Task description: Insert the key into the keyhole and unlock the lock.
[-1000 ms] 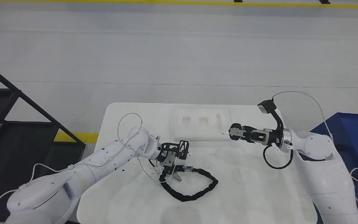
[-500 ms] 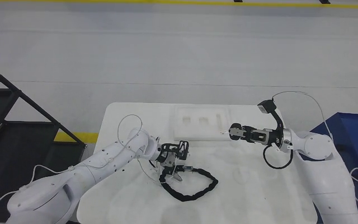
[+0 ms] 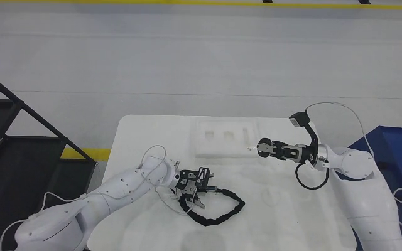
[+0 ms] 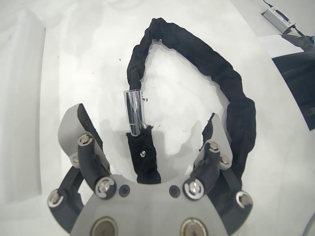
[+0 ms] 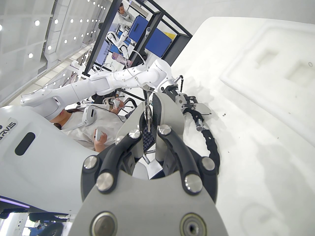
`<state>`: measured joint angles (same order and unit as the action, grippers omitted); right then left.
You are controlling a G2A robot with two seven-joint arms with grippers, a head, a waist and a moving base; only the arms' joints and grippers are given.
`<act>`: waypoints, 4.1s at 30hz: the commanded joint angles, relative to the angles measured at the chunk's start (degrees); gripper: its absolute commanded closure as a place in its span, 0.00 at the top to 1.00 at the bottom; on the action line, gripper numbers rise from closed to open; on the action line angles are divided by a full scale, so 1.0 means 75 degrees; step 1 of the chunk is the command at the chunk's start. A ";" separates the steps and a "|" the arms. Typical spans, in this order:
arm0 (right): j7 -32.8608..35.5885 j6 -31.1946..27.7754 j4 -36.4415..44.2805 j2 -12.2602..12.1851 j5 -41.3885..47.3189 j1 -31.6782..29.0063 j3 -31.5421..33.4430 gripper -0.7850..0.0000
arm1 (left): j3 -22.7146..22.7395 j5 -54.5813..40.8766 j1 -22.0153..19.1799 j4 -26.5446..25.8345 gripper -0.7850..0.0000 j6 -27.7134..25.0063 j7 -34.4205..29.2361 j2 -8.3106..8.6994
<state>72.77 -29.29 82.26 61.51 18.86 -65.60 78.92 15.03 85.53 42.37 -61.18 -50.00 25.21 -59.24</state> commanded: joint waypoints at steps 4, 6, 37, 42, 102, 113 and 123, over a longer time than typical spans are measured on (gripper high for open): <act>0.0000 0.0000 0.0000 0.0000 0.0000 0.0000 0.0000 0.00 | -0.0078 0.0227 -0.0040 0.0486 0.99 0.0069 0.0405 -0.0271; 0.0000 0.0000 0.0000 0.0000 0.0000 0.0000 0.0000 0.00 | -0.0098 0.0322 -0.0037 0.0665 0.94 0.0086 0.0627 -0.0347; 0.0000 0.0000 0.0000 0.0000 0.0000 0.0000 0.0000 0.00 | 0.0588 0.1026 -0.0016 0.0311 0.00 -0.0271 0.2547 -0.0214; -0.0034 0.0349 0.0132 -0.0014 -0.0177 -0.0077 -0.0082 0.00 | 0.0991 0.1035 -0.0108 -0.0314 0.00 -0.0435 0.2818 0.0019; -0.1044 0.4860 0.6985 -0.0727 -0.5674 -0.3103 0.1760 0.00 | 0.1997 0.0413 -0.0007 -0.2463 0.00 0.1209 0.1540 -0.0338; -0.1344 0.5404 0.6985 -0.0755 -0.6091 -0.3239 0.1776 0.00 | 0.1811 0.0622 -0.0136 -0.2015 0.00 0.1386 0.1514 -0.0687; -0.1494 0.5715 0.6985 -0.0749 -0.5659 -0.3306 0.1719 0.00 | 0.1868 0.0865 -0.0110 -0.1816 0.00 0.1547 0.1626 -0.0837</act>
<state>61.67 13.50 134.65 55.88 -24.08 -90.33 91.80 28.99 91.84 41.52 -74.99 -38.48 37.47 -65.42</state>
